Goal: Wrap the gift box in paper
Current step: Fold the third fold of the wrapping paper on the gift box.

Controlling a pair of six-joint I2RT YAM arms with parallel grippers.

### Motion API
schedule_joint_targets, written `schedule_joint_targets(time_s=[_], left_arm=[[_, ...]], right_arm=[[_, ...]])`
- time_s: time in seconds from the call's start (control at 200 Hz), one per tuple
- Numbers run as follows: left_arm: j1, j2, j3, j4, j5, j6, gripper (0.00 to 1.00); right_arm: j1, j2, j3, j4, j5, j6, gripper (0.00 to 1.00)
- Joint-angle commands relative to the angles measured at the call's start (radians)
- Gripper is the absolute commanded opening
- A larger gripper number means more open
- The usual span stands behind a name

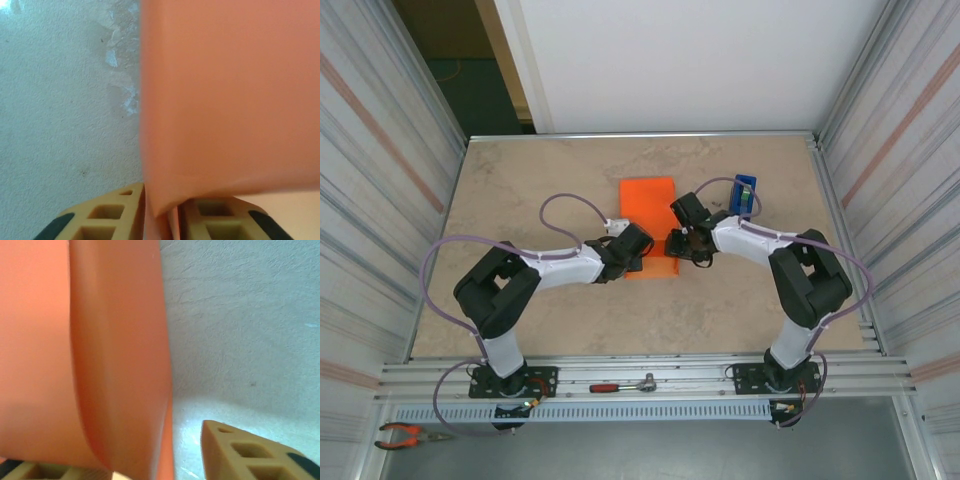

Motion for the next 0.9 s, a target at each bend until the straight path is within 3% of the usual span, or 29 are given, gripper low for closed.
schedule_joint_targets(time_s=[0.0, 0.075, 0.12, 0.175, 0.235, 0.271, 0.421, 0.511, 0.661, 0.706, 0.767, 0.837, 0.892], left_arm=[[-0.006, 0.005, 0.004, -0.019, -0.011, 0.006, 0.33], [-0.007, 0.002, 0.002, -0.018, -0.006, 0.006, 0.37], [-0.006, -0.001, -0.002, -0.014, -0.002, 0.005, 0.38], [-0.007, -0.005, -0.006, -0.013, 0.007, 0.004, 0.40], [-0.007, -0.012, -0.010, -0.011, 0.013, 0.004, 0.41], [-0.007, -0.017, -0.014, -0.010, 0.017, 0.003, 0.42], [-0.007, -0.047, -0.034, -0.005, 0.036, -0.002, 0.45], [-0.007, -0.061, -0.049, 0.000, 0.050, -0.010, 0.45], [-0.013, -0.072, -0.074, 0.013, 0.056, -0.022, 0.40], [-0.014, -0.073, -0.079, 0.015, 0.057, -0.026, 0.39], [-0.014, -0.073, -0.086, 0.021, 0.062, -0.033, 0.38], [-0.017, -0.072, -0.089, 0.025, 0.061, -0.035, 0.35], [-0.019, -0.070, -0.090, 0.028, 0.061, -0.038, 0.30]], right_arm=[[-0.006, 0.035, 0.014, -0.044, 0.008, -0.024, 0.31], [-0.008, 0.031, 0.003, -0.038, 0.000, -0.027, 0.15], [-0.007, 0.022, -0.008, -0.035, -0.002, -0.027, 0.14], [-0.006, 0.009, -0.023, -0.031, -0.009, -0.028, 0.23], [-0.006, -0.011, -0.041, -0.032, -0.010, -0.024, 0.45], [-0.004, -0.023, -0.050, -0.033, -0.011, -0.021, 0.52], [0.010, -0.074, -0.104, -0.027, -0.003, -0.013, 0.52], [0.015, -0.079, -0.124, -0.020, 0.001, -0.006, 0.45], [0.016, -0.064, -0.131, -0.014, 0.001, -0.004, 0.12], [0.017, -0.063, -0.131, -0.013, 0.001, -0.004, 0.09], [0.018, -0.066, -0.133, -0.013, 0.003, -0.004, 0.16], [0.020, -0.073, -0.132, -0.018, 0.005, -0.001, 0.39], [0.020, -0.077, -0.132, -0.019, 0.005, 0.000, 0.41]])
